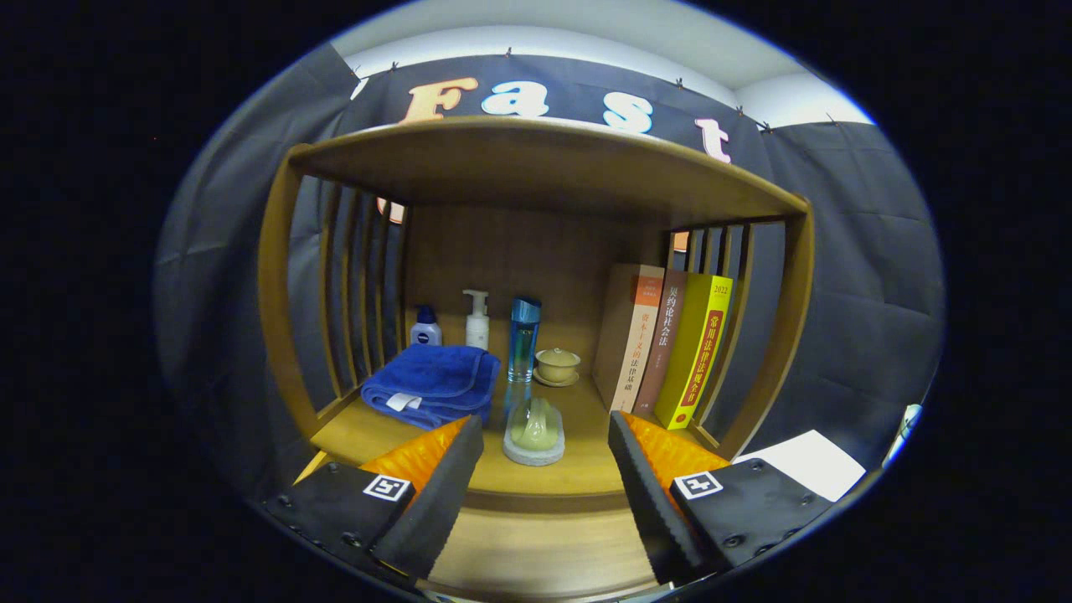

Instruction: Pull open the drawer, take out the items inside it, and place them on the countertop above the cabinet.

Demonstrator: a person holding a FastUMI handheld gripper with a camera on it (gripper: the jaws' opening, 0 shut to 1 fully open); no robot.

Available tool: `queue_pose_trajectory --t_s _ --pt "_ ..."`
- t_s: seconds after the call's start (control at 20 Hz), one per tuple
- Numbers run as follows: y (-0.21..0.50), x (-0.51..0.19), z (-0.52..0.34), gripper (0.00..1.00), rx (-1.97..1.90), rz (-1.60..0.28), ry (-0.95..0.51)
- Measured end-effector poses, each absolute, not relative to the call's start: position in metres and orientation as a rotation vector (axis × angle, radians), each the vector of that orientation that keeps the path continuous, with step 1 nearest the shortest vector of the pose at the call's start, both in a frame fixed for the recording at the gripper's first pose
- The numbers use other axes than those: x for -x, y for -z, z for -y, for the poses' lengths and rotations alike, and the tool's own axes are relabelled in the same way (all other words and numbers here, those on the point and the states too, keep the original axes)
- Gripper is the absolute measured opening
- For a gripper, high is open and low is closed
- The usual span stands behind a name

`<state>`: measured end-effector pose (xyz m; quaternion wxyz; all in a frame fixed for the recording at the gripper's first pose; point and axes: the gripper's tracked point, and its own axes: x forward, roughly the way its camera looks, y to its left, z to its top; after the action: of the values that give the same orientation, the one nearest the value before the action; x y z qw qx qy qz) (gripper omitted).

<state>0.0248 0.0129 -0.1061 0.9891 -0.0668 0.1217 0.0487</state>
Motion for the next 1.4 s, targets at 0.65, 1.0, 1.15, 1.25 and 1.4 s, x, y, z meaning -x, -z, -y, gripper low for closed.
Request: queue_pose_trajectory --t_s 0.65,1.0,1.15,1.25,1.4 --pt "0.156 0.104 -0.002 0.99 0.059 -0.258 -0.096" --pt "0.217 0.150 0.015 0.99 0.052 -0.384 -0.058" --pt "0.238 0.153 0.018 0.99 0.075 -0.415 -0.060" --pt "0.253 0.151 0.018 0.99 0.077 -0.433 -0.059" --pt "0.264 0.149 0.020 0.99 0.083 -0.448 -0.054"
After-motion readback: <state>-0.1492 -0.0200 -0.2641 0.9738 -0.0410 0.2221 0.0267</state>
